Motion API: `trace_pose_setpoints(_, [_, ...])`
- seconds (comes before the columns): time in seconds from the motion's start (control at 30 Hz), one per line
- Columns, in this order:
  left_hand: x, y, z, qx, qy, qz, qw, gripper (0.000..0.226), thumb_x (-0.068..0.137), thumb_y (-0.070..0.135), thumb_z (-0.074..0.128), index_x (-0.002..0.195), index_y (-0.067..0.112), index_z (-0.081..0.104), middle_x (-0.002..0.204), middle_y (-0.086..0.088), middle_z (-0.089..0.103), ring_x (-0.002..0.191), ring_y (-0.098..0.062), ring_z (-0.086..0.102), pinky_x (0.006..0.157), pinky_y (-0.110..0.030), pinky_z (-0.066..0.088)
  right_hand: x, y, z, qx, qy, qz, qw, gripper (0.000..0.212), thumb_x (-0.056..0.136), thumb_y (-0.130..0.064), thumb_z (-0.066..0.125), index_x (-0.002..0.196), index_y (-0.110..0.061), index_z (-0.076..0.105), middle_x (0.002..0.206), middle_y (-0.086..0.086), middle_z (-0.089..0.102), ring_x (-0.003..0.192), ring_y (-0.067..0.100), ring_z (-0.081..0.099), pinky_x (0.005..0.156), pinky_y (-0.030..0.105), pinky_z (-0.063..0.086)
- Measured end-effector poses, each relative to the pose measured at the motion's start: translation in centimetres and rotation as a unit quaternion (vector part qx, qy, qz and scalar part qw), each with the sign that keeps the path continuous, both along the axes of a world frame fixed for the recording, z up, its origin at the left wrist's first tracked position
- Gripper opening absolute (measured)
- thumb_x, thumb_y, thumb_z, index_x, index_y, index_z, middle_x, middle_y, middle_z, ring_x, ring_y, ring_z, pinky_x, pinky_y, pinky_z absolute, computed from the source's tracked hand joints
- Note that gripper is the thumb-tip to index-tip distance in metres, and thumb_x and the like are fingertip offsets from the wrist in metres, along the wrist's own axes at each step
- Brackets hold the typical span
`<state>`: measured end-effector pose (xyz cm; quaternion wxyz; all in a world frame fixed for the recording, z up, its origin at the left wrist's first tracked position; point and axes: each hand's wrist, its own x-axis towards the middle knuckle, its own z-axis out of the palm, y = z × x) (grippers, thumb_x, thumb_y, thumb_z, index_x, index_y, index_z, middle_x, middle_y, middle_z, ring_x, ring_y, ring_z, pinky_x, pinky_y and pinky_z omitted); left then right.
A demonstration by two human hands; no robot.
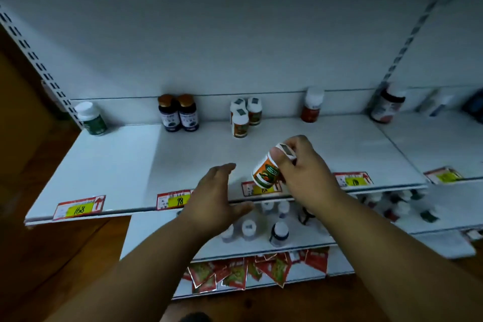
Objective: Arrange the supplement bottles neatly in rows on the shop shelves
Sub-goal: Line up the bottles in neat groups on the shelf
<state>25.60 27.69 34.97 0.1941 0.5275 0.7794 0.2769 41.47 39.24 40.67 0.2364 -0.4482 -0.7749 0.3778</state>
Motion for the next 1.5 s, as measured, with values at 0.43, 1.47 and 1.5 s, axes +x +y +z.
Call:
trace_pose_setpoints(0.43, [-9.3, 14.0, -4.8, -0.076, 0.094, 0.026, 0.992, 0.095, 0.084, 0.059, 0.059, 0.155, 0.015, 0.014, 0.162, -0.005, 0.017, 0.148, -0.023, 0.016, 0.121, -0.037, 0.018, -10.4, 13.3, -5.3, 0.072, -0.159, 0.019, 0.984, 0.049, 0.082, -0.03, 0.071, 0.123, -0.021, 0.045, 0.112, 0.008, 0.057, 0.101, 0.029, 0.058, 0.083, 0.035, 0.048])
trace_pose_setpoints(1.47, [-0.2, -4.8, -2.1, 0.016, 0.123, 0.048, 0.991, 0.072, 0.087, 0.04, 0.067, 0.149, 0.022, 0.035, 0.149, 0.0, 0.043, 0.136, -0.016, 0.039, 0.109, -0.023, 0.029, -4.4, -2.0, -6.9, 0.127, -0.005, 0.144, 0.981, 0.053, 0.088, -0.029, 0.068, 0.135, -0.019, 0.045, 0.135, 0.003, 0.046, 0.117, 0.019, 0.052, 0.096, 0.032, 0.047])
trace_pose_setpoints(1.5, [-0.7, -5.8, -2.0, 0.024, 0.129, 0.036, 0.991, 0.07, 0.088, 0.04, 0.066, 0.148, 0.023, 0.036, 0.148, 0.002, 0.044, 0.135, -0.015, 0.039, 0.108, -0.021, 0.028, -4.6, -3.3, -6.8, 0.132, -0.007, 0.135, 0.982, 0.052, 0.087, -0.029, 0.068, 0.133, -0.019, 0.047, 0.133, 0.002, 0.047, 0.116, 0.018, 0.053, 0.095, 0.031, 0.047])
